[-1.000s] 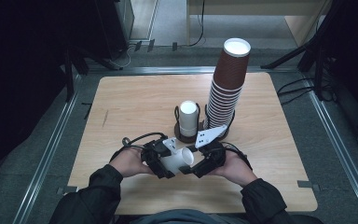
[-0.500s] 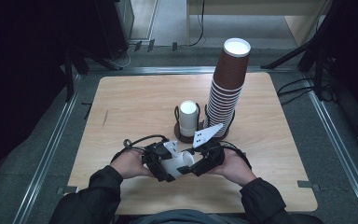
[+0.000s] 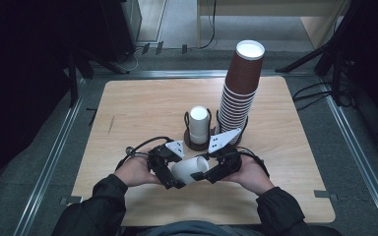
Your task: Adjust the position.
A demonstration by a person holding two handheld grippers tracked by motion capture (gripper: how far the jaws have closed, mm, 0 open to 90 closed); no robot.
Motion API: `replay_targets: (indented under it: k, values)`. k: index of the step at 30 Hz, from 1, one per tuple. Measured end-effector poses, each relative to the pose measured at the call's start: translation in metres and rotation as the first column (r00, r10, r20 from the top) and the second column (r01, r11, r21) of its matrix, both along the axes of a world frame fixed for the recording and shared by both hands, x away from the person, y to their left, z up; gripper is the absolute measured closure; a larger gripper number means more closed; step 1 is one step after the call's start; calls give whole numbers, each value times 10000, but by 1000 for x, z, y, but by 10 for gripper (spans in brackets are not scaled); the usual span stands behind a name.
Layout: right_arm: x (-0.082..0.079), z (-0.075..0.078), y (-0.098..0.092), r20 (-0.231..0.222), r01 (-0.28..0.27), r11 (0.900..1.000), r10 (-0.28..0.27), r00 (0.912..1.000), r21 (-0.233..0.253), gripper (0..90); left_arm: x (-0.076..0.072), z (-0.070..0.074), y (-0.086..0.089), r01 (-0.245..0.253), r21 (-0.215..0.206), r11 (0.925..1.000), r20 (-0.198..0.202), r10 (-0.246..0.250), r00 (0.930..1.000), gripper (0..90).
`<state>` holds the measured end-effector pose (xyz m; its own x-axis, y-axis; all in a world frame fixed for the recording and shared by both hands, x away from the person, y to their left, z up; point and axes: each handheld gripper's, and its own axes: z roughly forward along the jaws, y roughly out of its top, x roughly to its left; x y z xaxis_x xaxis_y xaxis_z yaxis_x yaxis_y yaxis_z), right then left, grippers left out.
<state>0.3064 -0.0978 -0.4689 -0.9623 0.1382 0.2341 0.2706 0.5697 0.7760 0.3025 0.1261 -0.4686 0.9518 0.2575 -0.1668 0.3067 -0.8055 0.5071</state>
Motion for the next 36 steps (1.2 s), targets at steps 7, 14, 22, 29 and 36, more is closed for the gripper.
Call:
replay_targets:
  k: [7, 14, 22, 29, 36]
  values:
    - [1, -2, -6, 11, 244, 9997, -244, 9997, -25, 350, 3, 6, 11, -263, -488, 9985, 127, 269, 9996, 61]
    - [2, 0, -16, 115, 643, 9975, -646, 9978, 293, 349, 8, 15, 24, -699, -1673, 9834, 68, 720, 9974, 62]
    - [3, 5, -26, 141, 963, 9896, -984, 9950, 1072, 350, 10, 21, 25, -692, -2708, 9601, -120, 685, 9976, 61]
    - [1, 10, -32, -47, 1069, 9756, -1080, 9941, 1920, 350, 11, 18, 19, -556, -2821, 9578, -70, 559, 9984, 60]
    - [-3, 15, -31, 21, 960, 9660, -994, 9950, 2400, 349, 9, 15, 8, -240, -2774, 9605, 93, 276, 9996, 61]
